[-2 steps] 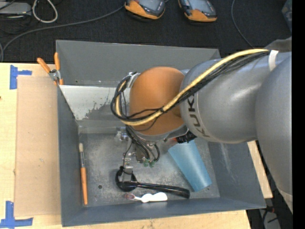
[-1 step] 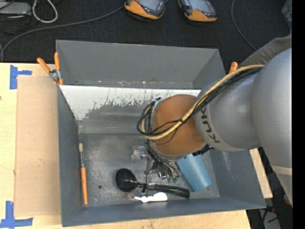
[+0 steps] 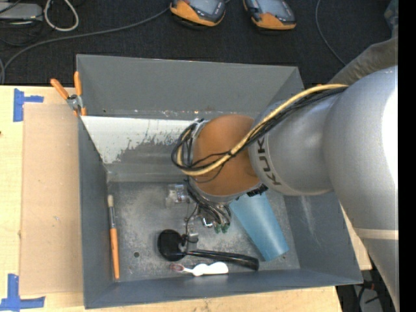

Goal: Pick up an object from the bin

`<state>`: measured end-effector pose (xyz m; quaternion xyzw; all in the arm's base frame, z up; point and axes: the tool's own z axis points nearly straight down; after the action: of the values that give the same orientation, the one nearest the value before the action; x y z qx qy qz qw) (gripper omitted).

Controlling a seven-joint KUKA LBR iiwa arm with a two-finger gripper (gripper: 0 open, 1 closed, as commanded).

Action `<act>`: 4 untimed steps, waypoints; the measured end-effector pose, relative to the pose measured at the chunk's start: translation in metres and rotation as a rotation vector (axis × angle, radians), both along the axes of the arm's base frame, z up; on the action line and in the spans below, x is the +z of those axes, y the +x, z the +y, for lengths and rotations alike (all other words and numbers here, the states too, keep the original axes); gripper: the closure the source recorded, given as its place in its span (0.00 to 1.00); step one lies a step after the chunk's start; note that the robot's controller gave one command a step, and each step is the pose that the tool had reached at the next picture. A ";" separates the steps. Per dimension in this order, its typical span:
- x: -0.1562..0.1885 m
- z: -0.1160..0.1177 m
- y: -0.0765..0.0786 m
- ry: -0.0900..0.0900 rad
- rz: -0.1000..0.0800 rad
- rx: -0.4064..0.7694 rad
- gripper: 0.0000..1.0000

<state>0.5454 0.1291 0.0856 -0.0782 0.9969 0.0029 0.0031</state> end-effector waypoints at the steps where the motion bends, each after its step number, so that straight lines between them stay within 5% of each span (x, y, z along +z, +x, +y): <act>1: 0.000 -0.001 -0.001 0.000 0.002 -0.002 0.00; 2: -0.012 -0.059 -0.073 0.000 0.004 -0.032 1.00; 3: -0.009 -0.059 -0.067 0.004 -0.015 -0.035 0.00; 4: -0.012 -0.059 -0.072 0.001 0.002 -0.034 1.00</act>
Offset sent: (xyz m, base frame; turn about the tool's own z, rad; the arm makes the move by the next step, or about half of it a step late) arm -0.0719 -0.0584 -0.0111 0.0274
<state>0.4732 0.0703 0.0735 -0.0611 0.9981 0.0035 0.0022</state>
